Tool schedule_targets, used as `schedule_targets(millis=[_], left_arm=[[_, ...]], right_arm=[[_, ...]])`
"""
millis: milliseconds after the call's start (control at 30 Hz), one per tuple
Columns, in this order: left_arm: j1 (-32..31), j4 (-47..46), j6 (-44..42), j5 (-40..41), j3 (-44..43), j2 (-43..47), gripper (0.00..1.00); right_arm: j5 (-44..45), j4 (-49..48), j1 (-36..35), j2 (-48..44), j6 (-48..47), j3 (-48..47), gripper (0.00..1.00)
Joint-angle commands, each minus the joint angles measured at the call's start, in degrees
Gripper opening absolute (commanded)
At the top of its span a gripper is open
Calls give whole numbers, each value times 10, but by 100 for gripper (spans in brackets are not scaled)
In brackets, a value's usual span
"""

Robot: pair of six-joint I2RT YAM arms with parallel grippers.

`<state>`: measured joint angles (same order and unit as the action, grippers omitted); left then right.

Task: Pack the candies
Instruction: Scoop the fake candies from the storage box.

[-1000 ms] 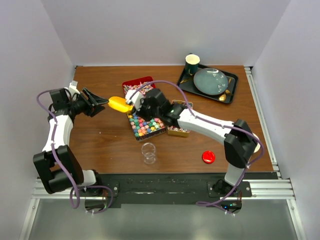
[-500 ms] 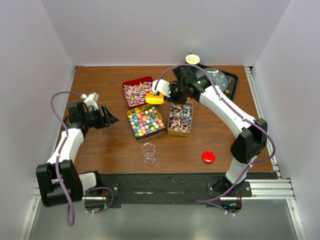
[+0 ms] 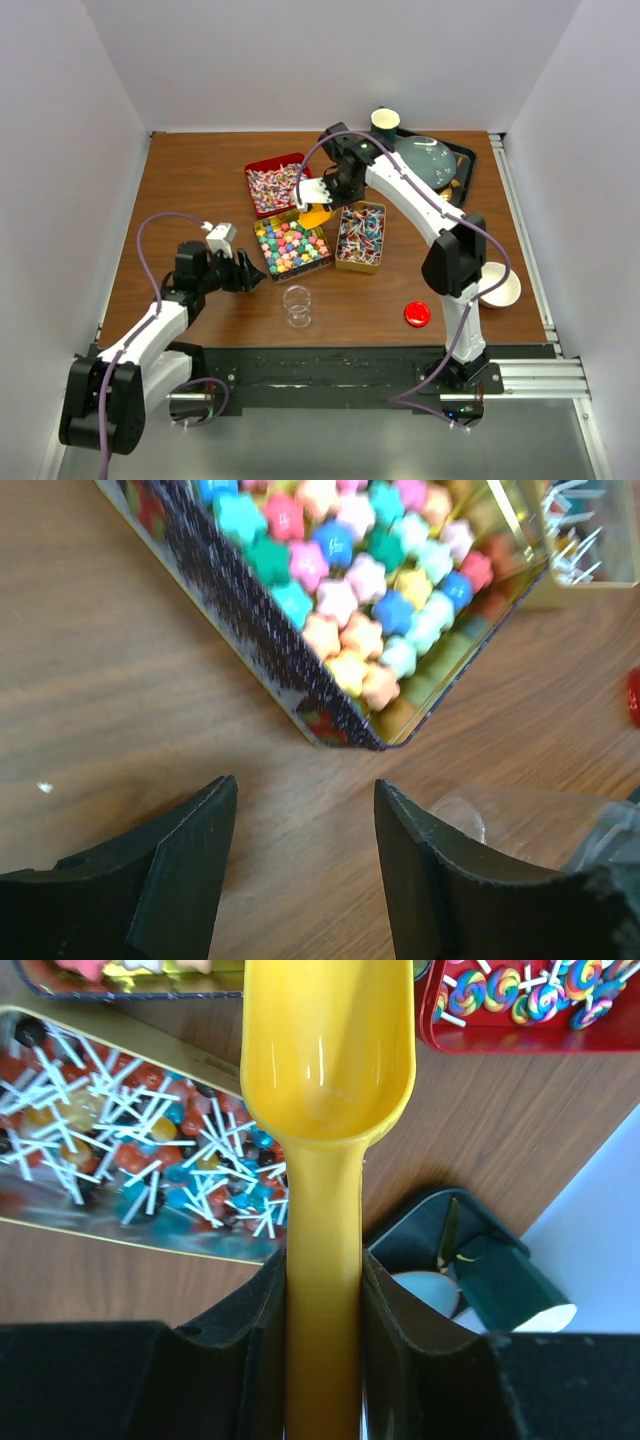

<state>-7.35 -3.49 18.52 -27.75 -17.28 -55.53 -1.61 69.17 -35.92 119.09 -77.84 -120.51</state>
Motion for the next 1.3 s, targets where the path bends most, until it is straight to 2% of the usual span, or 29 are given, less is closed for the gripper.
schedule_targets(millis=[0, 200, 433, 600, 933, 1133, 1267], left_arm=[[-38, -81, 35, 81, 21, -25, 61], [-107, -138, 78, 121, 49, -60, 64], [-115, -158, 115, 137, 69, -84, 65], [-115, -163, 123, 152, 69, -92, 65], [-115, -176, 125, 164, 70, -103, 63], [-115, -177, 123, 168, 69, -100, 63], [-115, -180, 122, 168, 69, -97, 62]], right_arm=[[38, 41, -19, 9, -56, -61, 0], [99, 33, -40, 30, -93, -62, 0], [181, 11, -71, 80, -122, -114, 0], [227, -13, -87, 98, -153, -110, 0], [188, 24, -92, 66, -209, -35, 0], [163, 75, -92, 70, -192, -43, 0], [157, 98, -92, 91, -143, -57, 0]])
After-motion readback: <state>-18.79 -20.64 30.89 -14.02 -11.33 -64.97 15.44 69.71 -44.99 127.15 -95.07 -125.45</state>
